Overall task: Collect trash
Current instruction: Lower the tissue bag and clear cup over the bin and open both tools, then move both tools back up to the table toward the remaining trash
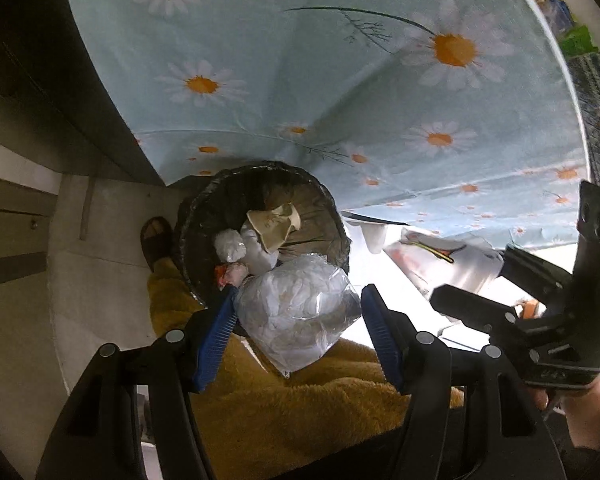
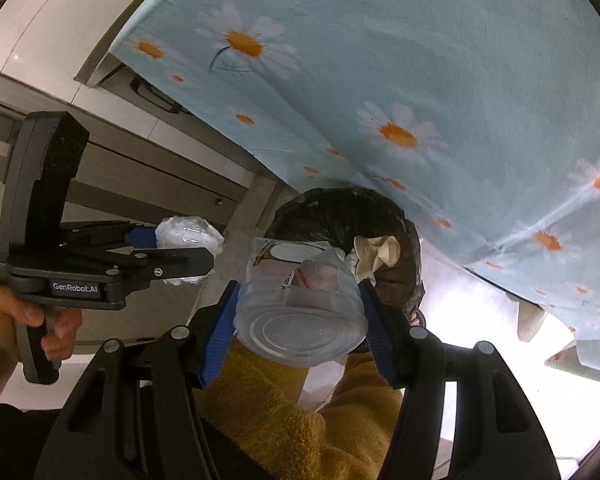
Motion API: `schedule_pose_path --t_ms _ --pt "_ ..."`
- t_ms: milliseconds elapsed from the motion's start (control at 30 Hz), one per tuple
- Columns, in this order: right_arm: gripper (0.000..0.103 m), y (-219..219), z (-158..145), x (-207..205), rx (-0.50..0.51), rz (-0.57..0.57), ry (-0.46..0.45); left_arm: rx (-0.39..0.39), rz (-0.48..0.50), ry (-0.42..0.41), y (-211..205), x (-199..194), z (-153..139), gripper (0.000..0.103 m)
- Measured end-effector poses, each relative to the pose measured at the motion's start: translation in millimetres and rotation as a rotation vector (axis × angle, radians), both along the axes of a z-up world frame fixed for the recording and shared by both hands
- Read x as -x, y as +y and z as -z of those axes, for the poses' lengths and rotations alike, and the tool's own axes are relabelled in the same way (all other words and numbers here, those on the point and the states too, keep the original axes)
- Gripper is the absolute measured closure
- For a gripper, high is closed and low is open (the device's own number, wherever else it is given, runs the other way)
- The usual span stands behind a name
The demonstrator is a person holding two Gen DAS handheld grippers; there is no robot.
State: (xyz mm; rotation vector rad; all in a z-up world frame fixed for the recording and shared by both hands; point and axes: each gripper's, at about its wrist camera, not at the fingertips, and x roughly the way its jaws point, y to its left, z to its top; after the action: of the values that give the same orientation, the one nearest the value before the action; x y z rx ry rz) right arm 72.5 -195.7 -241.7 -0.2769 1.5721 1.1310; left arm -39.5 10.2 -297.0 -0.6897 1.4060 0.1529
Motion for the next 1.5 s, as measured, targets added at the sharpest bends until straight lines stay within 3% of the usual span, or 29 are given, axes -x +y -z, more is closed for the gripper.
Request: schedule_pose_path --t_ms 33,100,667,1033,1233,1500 --pt "0.036 -1 0 0 -0.005 0.009 0.004 -0.011 -0.01 0.004 1 -1 0 0.028" --pt "0.03 -2 -3 -2 -0.012 0.028 0.011 0.007 -0.011 -0.003 1 -2 0 0.028" --pt "0.03 -18 -31 -18 -0.05 0.084 -0.031 -0.044 -0.01 -0.013 8 -2 -20 0.028" --pt "0.03 -33 -88 -39 -0.199 0.079 -0.118 -0.123 0.012 -0.092 3 -15 -73 0.028" --pt "0.03 -48 -122 -60 -0.307 0.139 -0.113 -0.188 0.026 -0.149 -7 -30 -114 0.028" --pt "0.027 -57 -160 -98 -0.396 0.183 -0.18 -0.252 0.032 -0.232 -17 -50 -161 0.028"
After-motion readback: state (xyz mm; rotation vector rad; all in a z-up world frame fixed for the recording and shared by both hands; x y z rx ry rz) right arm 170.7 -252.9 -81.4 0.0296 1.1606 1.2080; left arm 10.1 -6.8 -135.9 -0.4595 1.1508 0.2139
